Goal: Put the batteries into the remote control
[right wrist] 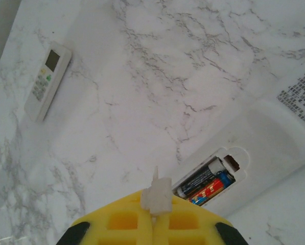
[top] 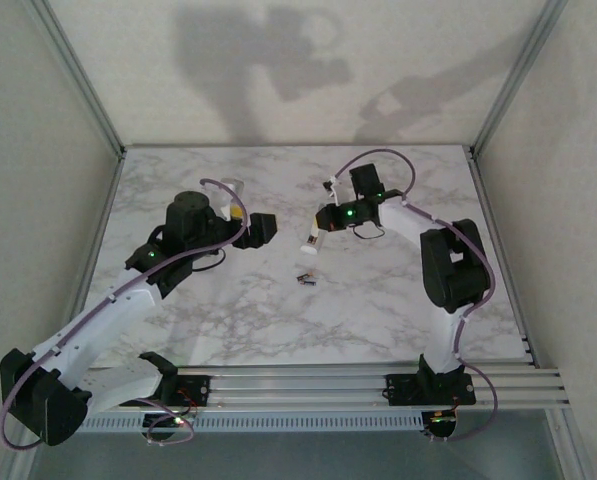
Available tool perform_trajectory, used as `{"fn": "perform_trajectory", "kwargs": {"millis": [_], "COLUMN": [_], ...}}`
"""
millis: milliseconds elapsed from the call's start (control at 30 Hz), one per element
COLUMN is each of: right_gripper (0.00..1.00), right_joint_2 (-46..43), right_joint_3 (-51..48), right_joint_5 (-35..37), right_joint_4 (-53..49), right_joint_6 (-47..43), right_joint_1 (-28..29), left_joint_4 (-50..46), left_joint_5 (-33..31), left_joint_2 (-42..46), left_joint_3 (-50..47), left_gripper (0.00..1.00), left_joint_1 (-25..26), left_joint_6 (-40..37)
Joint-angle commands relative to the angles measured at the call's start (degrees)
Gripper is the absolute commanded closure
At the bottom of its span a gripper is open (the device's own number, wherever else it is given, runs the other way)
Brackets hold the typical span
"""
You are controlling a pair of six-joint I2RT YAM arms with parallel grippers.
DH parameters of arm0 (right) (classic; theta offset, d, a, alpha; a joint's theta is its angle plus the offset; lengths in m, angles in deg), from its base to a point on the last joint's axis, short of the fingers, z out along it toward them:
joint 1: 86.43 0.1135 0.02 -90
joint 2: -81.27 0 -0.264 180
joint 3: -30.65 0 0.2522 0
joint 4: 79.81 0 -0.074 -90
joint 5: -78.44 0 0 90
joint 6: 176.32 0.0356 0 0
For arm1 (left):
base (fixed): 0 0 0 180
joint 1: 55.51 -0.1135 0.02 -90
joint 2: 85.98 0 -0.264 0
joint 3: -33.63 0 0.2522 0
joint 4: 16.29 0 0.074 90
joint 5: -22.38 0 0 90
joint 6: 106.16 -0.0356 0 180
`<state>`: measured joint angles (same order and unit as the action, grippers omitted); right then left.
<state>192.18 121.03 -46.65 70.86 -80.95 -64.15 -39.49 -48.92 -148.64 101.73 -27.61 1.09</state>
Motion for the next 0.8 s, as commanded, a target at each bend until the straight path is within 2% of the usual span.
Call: {"fn": "perform_trajectory", "kwargs": {"millis": [0, 200, 767], "right_gripper": [1.0, 1.0, 1.0], "right_joint_2": [2.75, 4.54, 5.78], "right_joint_3": [0.29, -3.83, -4.81], "right_joint_5": [2.27, 1.03, -3.22], "right_joint_4": [2.5, 10.12, 9.86], "right_joint_6": [1.82, 5.75, 5.76], "right_joint_1": [0.22, 0.22, 0.17], "left_joint_4": [1.14, 1.41, 2.16], "left_joint_5": [1.9, 1.54, -0.41], "left_joint_2": [1.74, 0.99, 0.95], "left_joint_3": [-0.77, -1.2, -2.11], "left_gripper": [0.01, 0.01, 0.0], "left_joint_1": [-0.66, -0.65, -0.65], "left_joint_6": [1.96, 1.82, 1.59]}}
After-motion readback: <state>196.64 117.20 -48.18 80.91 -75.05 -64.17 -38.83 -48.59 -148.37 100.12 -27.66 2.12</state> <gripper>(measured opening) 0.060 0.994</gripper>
